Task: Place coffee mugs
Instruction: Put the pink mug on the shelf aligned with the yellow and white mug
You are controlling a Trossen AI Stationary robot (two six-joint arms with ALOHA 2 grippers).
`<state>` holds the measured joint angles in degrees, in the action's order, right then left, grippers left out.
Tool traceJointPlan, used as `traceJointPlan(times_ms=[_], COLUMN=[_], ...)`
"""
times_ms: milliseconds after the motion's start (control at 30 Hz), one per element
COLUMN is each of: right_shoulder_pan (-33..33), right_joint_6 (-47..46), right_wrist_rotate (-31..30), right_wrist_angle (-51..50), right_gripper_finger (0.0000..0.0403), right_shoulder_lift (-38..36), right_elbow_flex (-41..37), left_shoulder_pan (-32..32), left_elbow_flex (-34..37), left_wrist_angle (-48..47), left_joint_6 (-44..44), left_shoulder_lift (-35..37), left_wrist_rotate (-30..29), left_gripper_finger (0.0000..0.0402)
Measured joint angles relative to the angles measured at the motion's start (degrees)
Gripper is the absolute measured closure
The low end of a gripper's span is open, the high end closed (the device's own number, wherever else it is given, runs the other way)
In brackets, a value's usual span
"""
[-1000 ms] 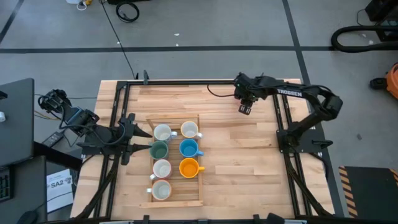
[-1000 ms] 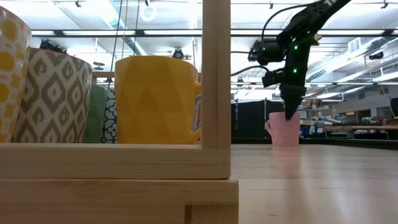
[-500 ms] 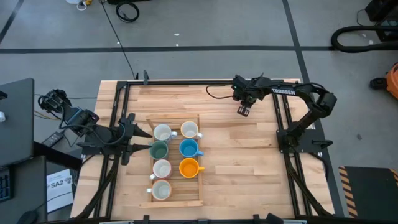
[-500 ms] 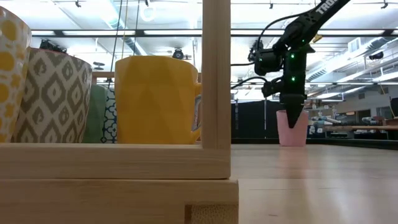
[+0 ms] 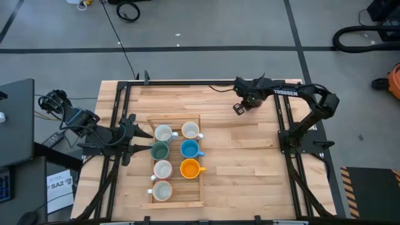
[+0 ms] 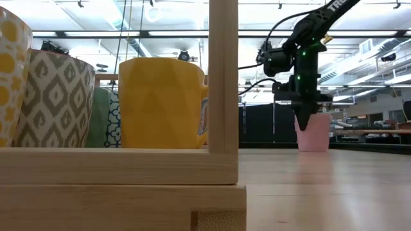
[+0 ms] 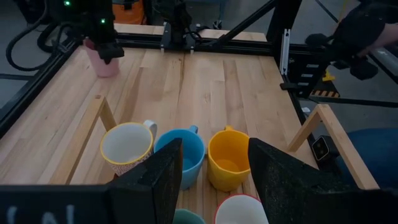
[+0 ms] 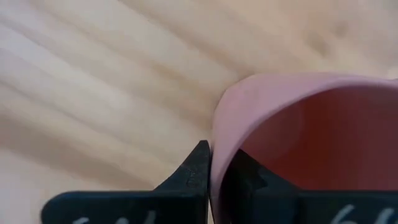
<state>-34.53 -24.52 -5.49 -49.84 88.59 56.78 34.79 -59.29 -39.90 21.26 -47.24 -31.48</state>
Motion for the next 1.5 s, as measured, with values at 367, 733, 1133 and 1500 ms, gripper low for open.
traceJointPlan(times_ms=[367,733,1133,1500], right_shoulder_pan=[6.51,8.69,8.16,8.14], right_joint_6=[-20.37,-42.63,-54.32,-54.44], right_wrist_rotate=[15.43,17.17,12.31,11.07], right_wrist_angle=[-4.08,-3.45,-3.34,0.13], right_gripper_finger=[0.0368,0.0368,0.0367,0.035], right_shoulder_lift=[0.24,0.29,0.31,0.31], right_elbow_flex=[3.04,3.1,3.1,3.1], left_shoulder_pan=[0.0,0.01,0.0,0.02], left_elbow_flex=[0.0,0.0,0.0,0.0], left_wrist_angle=[0.0,0.0,0.0,0.02], left_joint_6=[-0.01,-0.01,-2.86,-3.02], left_shoulder_lift=[0.0,0.0,0.0,0.0], left_wrist_rotate=[0.0,0.0,0.02,0.02], left_gripper_finger=[0.0214,0.0214,0.0214,0.0214])
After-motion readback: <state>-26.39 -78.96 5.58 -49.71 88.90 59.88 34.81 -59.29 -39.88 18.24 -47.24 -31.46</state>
